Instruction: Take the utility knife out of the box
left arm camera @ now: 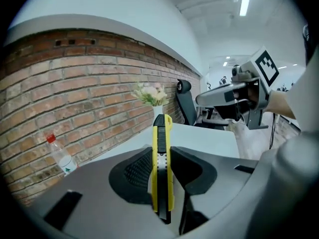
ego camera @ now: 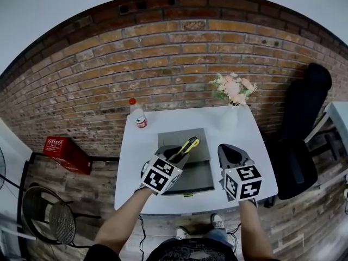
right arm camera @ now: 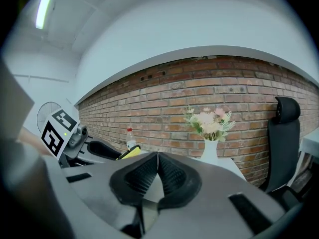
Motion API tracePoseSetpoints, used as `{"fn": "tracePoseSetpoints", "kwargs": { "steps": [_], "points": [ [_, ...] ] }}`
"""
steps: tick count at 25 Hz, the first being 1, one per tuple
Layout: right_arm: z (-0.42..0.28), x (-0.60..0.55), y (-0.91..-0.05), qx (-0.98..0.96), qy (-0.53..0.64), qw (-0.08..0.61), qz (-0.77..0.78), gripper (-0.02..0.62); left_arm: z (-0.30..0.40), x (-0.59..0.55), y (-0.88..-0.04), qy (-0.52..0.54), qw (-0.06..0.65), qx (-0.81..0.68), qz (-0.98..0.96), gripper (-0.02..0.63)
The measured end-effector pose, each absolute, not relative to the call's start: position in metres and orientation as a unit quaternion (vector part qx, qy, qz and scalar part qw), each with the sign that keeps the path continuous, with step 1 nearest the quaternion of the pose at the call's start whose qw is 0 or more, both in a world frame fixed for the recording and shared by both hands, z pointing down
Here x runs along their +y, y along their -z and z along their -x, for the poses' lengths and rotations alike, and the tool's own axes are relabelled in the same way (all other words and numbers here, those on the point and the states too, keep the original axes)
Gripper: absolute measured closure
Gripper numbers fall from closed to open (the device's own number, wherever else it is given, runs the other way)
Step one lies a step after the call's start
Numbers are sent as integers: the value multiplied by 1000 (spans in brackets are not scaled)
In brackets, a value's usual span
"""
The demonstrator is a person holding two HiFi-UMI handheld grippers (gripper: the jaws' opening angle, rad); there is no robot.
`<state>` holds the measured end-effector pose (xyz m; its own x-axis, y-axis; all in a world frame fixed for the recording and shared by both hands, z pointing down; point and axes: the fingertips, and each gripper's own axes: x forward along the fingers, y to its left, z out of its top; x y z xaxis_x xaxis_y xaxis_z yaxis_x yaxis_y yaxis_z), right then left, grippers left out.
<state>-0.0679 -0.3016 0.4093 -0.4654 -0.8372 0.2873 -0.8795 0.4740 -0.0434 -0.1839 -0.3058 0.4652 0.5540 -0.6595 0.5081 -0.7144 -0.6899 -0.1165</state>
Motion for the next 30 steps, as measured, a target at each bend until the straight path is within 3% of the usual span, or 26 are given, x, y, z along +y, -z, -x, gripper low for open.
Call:
{"fn": "tracePoseSetpoints", "kwargs": {
  "steps": [14,30],
  "points": [
    [89,-306,-382,-863,-61,94,-493,575,251,-305,-385,-144,38,-513,-845,477],
    [95,-308,-372,-863,-40,95,-496,577,317,-294,-382,-95,61,-603,-790,477]
  ]
}}
